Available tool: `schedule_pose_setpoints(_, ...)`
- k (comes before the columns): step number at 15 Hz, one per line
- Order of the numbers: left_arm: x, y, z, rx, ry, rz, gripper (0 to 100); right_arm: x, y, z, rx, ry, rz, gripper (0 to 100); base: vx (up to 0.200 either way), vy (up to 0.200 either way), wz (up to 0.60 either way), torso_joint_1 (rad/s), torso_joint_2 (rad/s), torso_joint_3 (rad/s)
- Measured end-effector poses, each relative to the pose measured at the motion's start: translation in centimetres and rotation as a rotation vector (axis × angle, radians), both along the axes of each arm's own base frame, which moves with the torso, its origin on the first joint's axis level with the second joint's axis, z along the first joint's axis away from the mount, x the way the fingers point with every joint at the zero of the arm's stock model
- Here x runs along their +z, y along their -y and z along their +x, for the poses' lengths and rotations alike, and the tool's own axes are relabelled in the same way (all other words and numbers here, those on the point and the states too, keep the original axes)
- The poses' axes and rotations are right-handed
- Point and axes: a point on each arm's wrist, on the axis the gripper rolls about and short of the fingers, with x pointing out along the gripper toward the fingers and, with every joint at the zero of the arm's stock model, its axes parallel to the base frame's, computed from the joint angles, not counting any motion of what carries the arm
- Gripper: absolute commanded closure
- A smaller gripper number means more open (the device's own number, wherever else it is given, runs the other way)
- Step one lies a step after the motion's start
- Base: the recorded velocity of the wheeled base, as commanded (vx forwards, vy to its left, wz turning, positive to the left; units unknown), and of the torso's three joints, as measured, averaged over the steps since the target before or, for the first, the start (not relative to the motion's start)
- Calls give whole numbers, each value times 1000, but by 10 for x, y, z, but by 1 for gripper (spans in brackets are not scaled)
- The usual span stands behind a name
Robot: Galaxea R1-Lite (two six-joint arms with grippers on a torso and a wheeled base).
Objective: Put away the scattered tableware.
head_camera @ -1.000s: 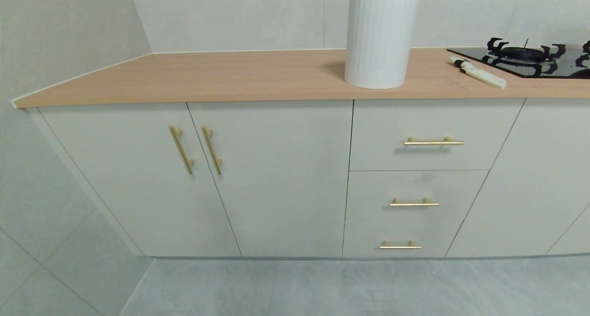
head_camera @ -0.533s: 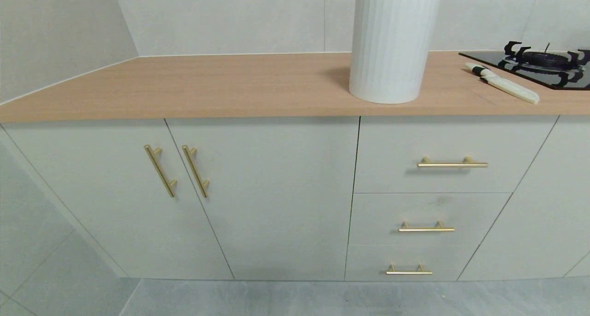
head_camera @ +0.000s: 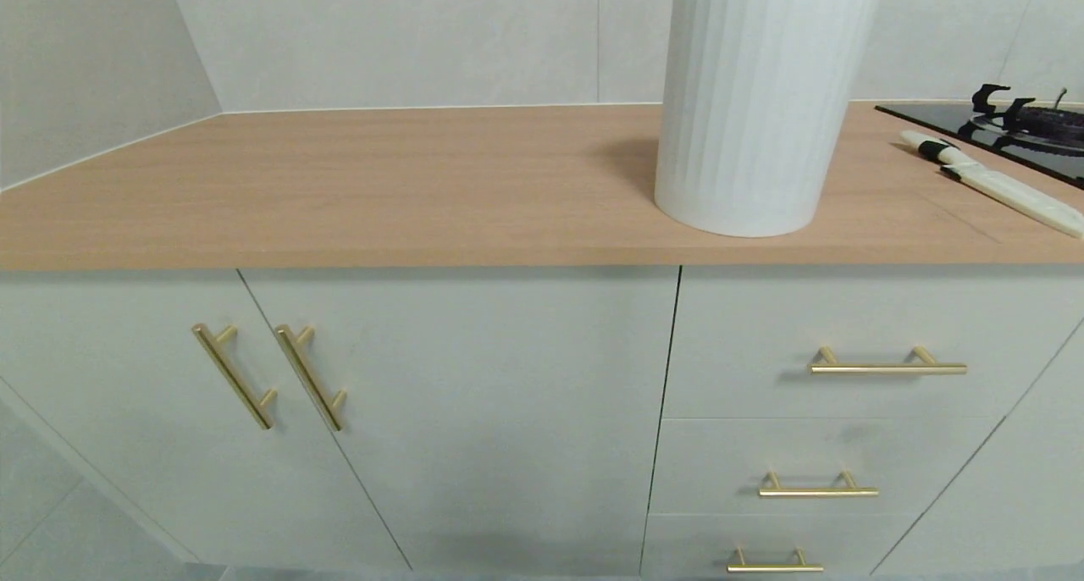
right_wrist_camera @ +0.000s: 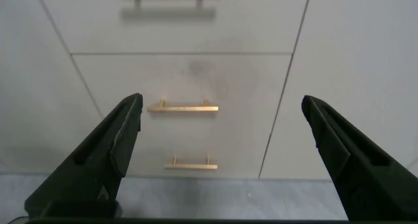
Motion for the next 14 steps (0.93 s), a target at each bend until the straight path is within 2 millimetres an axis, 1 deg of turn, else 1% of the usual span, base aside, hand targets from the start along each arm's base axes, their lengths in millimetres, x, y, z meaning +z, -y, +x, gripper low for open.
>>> schedule_pose_setpoints(3, 0, 0, 0, 1, -1, -1, 0, 0, 0, 0, -1, 0, 1, 0, 0, 0, 0, 0, 0, 0)
schedule_pose_setpoints(4, 0, 0, 0, 0, 0, 0, 0, 0, 0, 0, -1, 0, 1, 0, 0, 0, -600, -2, 2, -2)
schedule_pose_setpoints(14, 0, 0, 0, 0, 0, -1, 0, 0, 0, 0, -1, -1, 2, 0, 0, 0, 0, 0, 0, 0)
